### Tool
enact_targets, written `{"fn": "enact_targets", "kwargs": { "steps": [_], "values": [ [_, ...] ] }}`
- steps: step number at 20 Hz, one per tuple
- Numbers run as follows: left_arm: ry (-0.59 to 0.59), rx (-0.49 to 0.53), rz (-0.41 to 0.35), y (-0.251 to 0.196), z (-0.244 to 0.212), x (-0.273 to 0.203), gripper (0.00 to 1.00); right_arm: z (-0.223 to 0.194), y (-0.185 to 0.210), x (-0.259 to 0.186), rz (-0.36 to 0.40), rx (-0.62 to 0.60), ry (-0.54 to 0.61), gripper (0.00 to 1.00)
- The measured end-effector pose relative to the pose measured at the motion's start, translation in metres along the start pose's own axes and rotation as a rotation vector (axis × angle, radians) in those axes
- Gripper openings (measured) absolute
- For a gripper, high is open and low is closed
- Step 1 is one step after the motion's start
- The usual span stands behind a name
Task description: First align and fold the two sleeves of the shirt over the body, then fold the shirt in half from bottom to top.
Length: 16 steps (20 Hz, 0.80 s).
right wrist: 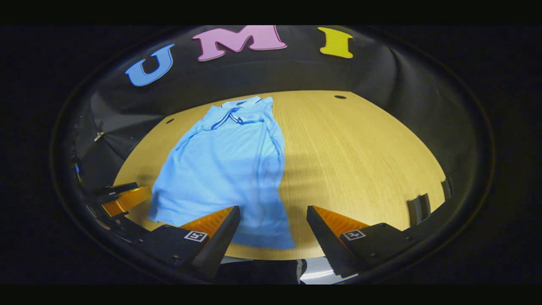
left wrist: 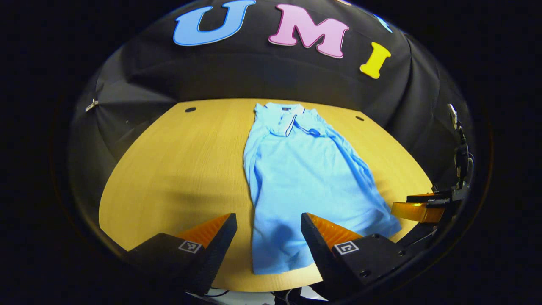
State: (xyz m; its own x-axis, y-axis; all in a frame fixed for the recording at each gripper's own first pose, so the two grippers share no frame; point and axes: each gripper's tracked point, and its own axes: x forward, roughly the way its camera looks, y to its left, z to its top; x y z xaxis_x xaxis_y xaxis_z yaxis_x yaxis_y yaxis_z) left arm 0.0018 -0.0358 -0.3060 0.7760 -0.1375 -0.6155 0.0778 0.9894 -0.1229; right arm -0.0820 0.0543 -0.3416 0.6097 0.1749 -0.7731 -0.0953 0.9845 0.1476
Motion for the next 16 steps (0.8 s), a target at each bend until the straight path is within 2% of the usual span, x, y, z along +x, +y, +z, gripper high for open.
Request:
{"fn": "enact_targets", "kwargs": {
  "steps": [1,2,3,7,9,11,13,14,16],
  "values": [
    [0.011,-0.005,-0.006,-0.003,-0.004,0.002,0.97,-0.004,0.002,0.006,-0.003,0.006,0.016,0.99],
    [0.023,-0.007,-0.007,-0.004,-0.009,0.007,0.93,-0.010,0.003,0.010,-0.007,0.002,0.028,0.99],
    [0.036,-0.003,-0.002,-0.004,-0.013,0.011,0.97,-0.014,0.004,0.014,-0.012,-0.009,0.039,0.99],
    [0.117,0.044,0.053,0.003,-0.041,0.022,0.98,-0.014,0.005,0.021,-0.038,-0.108,0.030,0.99],
    [0.100,0.097,0.054,-0.002,-0.036,0.021,0.95,-0.015,0.007,0.023,-0.049,-0.155,0.039,0.99],
    [0.100,0.086,0.058,-0.003,-0.036,0.024,0.99,-0.013,0.009,0.026,-0.052,-0.146,0.036,0.98],
    [0.106,0.080,0.053,-0.005,-0.036,0.023,0.96,-0.013,0.006,0.027,-0.063,-0.126,0.030,0.84],
    [0.110,0.090,0.040,-0.008,-0.037,0.024,0.95,-0.012,0.007,0.027,-0.062,-0.123,0.030,0.72],
    [0.110,0.121,0.011,-0.018,-0.035,0.027,0.84,-0.015,0.008,0.027,-0.048,-0.133,0.049,0.65]
  ]
}}
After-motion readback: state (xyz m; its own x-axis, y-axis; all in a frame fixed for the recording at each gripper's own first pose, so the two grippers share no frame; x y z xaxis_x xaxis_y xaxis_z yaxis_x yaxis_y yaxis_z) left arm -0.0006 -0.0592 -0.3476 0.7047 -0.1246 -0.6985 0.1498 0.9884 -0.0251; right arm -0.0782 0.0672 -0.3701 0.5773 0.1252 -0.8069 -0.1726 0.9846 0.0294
